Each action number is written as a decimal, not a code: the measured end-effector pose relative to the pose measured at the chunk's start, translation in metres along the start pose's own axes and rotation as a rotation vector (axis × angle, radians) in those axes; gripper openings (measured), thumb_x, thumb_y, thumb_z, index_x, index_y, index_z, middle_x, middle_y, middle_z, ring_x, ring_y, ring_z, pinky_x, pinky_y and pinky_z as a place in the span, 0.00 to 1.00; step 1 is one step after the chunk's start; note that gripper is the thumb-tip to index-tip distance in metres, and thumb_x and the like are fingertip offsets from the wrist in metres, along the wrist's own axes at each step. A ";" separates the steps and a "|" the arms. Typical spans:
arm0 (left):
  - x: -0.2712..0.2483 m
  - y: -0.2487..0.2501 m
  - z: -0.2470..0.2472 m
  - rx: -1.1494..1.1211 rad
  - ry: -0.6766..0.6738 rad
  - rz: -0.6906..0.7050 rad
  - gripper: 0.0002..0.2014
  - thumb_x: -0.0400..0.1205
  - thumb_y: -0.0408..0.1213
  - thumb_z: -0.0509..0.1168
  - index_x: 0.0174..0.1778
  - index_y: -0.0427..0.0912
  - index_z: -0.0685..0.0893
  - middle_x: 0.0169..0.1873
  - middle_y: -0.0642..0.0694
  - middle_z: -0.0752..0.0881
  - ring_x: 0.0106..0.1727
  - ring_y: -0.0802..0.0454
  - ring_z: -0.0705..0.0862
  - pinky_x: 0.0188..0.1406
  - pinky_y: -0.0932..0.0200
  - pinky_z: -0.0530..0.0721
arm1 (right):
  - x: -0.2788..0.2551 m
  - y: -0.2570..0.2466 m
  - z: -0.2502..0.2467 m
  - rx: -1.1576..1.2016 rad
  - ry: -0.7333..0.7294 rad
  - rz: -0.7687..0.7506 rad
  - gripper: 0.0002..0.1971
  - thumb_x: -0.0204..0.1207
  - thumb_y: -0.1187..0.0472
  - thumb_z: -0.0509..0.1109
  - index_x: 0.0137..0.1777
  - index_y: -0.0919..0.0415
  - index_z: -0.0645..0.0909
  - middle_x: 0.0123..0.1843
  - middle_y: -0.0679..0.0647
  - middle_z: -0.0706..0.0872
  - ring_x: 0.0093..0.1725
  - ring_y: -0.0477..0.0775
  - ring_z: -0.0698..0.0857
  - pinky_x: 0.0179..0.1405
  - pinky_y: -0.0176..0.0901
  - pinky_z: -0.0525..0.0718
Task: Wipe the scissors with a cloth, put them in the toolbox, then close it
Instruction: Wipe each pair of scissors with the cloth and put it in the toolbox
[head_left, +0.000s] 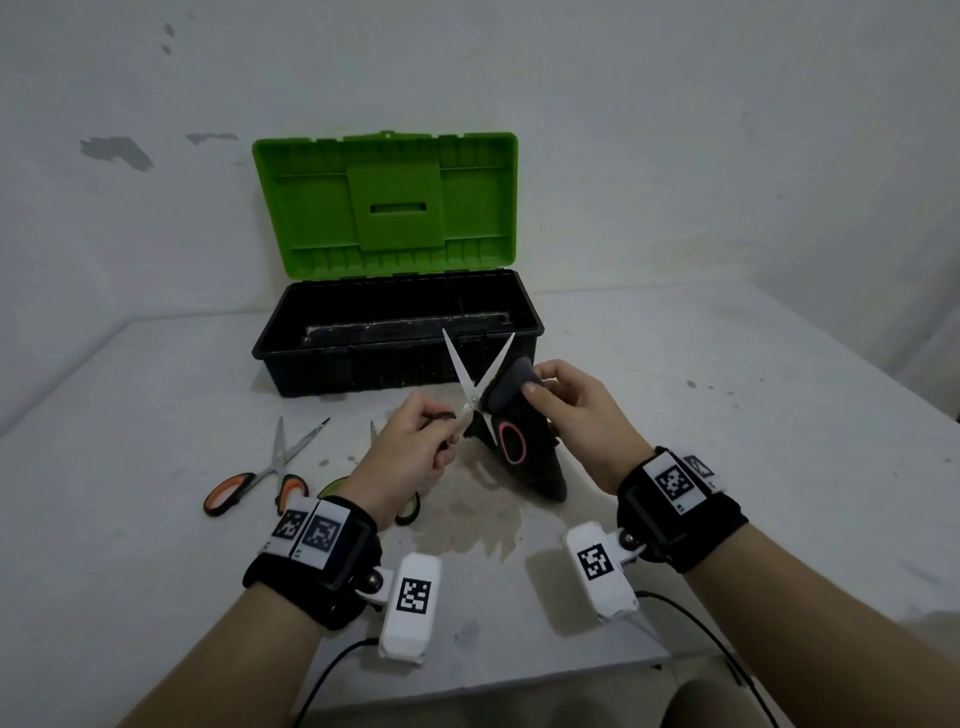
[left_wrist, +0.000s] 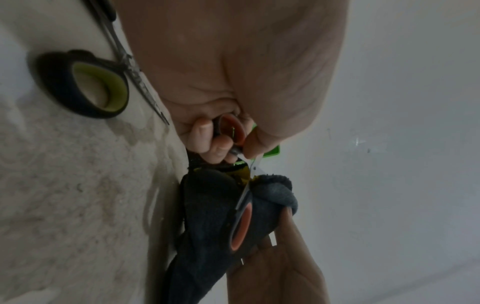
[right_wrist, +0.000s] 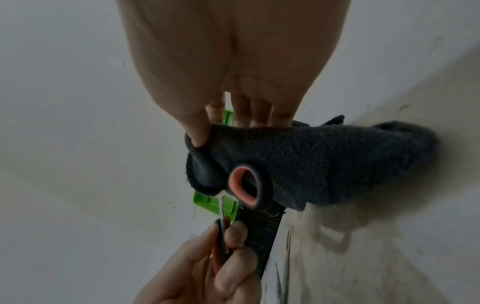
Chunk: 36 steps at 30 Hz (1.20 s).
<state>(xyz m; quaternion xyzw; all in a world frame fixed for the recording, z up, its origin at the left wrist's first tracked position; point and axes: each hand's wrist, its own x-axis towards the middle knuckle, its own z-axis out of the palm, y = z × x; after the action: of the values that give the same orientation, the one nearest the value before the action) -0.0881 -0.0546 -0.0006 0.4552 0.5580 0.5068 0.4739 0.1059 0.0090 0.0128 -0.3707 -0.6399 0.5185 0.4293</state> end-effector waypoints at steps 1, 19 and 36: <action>0.000 0.000 0.001 0.001 0.002 -0.002 0.03 0.87 0.28 0.59 0.54 0.40 0.76 0.37 0.43 0.78 0.28 0.54 0.71 0.23 0.65 0.67 | 0.000 0.000 0.001 0.033 -0.008 0.032 0.08 0.86 0.61 0.64 0.53 0.65 0.81 0.40 0.53 0.85 0.33 0.40 0.82 0.30 0.29 0.76; -0.006 0.003 0.011 0.019 -0.074 -0.009 0.04 0.88 0.28 0.58 0.51 0.40 0.77 0.35 0.44 0.78 0.25 0.57 0.71 0.22 0.68 0.70 | 0.007 -0.004 0.015 0.143 -0.077 0.276 0.13 0.80 0.61 0.72 0.52 0.74 0.84 0.38 0.58 0.86 0.32 0.47 0.84 0.30 0.34 0.82; -0.005 0.011 0.010 0.157 -0.086 -0.006 0.04 0.88 0.31 0.58 0.51 0.41 0.78 0.34 0.44 0.76 0.22 0.58 0.68 0.24 0.61 0.63 | 0.011 -0.011 0.011 0.236 0.060 0.329 0.15 0.83 0.61 0.68 0.55 0.77 0.83 0.41 0.66 0.86 0.32 0.56 0.84 0.29 0.39 0.84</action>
<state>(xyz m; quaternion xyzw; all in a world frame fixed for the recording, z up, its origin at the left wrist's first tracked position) -0.0769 -0.0570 0.0102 0.5104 0.5767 0.4400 0.4618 0.0917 0.0133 0.0245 -0.4327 -0.4925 0.6418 0.3978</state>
